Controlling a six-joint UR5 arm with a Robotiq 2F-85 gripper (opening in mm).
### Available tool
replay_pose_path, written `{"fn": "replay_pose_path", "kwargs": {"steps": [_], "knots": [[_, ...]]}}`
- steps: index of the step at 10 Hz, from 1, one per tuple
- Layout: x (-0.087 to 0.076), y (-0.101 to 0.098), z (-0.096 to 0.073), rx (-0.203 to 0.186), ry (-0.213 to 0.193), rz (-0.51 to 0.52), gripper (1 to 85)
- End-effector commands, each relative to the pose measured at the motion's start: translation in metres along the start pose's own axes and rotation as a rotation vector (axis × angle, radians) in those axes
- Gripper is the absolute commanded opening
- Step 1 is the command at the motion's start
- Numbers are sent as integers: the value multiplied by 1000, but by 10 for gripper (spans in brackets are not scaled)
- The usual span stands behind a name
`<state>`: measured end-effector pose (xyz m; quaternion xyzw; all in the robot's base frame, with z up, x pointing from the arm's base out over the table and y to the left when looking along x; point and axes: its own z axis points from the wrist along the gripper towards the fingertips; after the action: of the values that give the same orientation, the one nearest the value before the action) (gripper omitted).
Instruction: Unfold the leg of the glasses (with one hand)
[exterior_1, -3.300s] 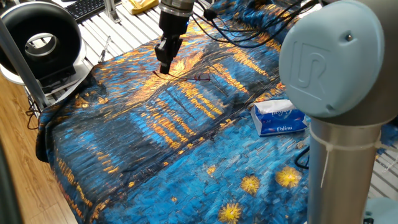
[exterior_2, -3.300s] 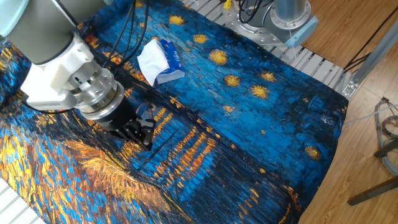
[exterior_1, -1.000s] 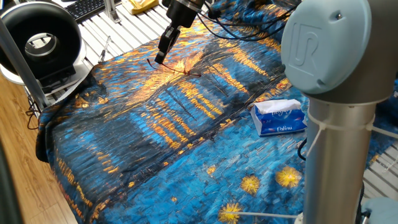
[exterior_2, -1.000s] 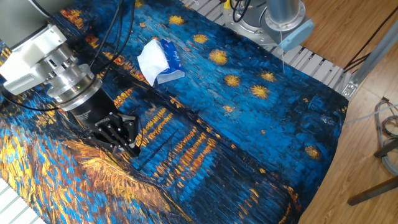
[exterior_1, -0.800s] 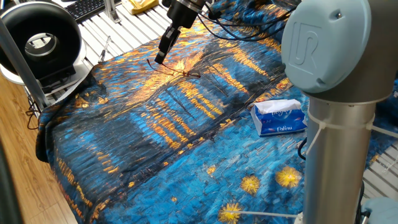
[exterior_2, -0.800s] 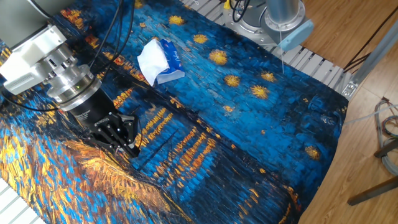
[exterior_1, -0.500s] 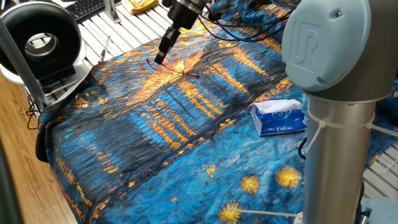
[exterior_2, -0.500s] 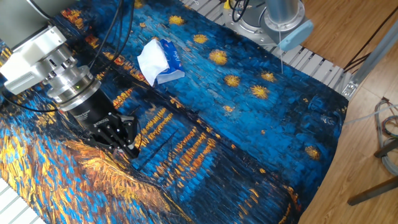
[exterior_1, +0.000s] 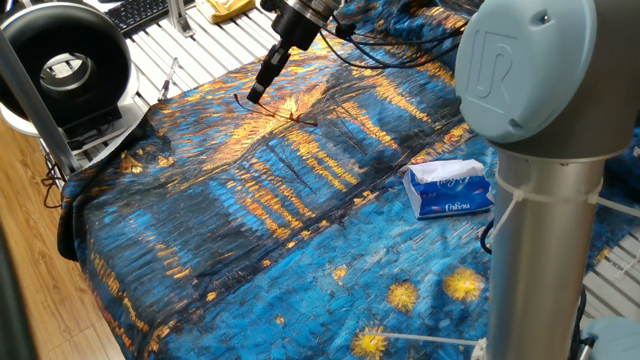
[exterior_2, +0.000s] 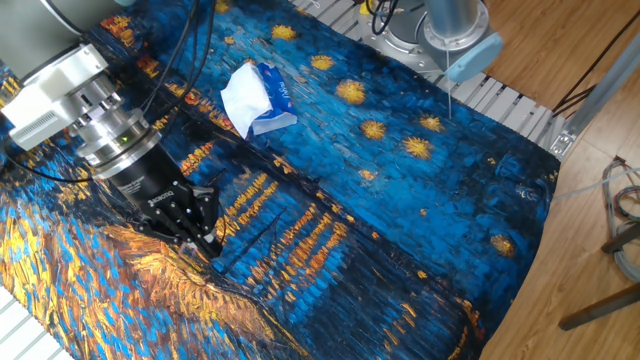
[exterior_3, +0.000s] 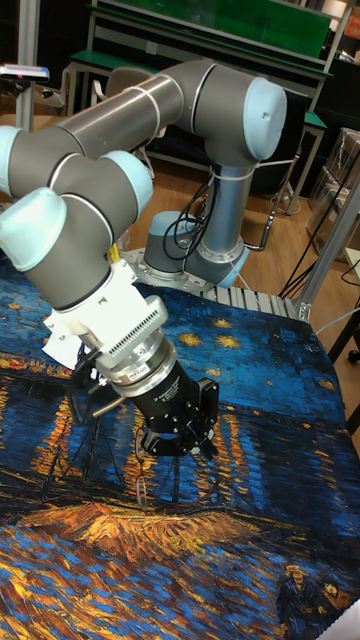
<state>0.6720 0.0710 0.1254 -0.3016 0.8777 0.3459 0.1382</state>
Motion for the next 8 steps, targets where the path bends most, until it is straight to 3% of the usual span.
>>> {"fn": "replay_pose_path", "kwargs": {"steps": [1, 5, 8], "knots": [[0, -3, 0, -13, -32, -31, 10], [5, -9, 1, -21, -56, -61, 10], [7, -10, 1, -18, -51, -72, 30]]}}
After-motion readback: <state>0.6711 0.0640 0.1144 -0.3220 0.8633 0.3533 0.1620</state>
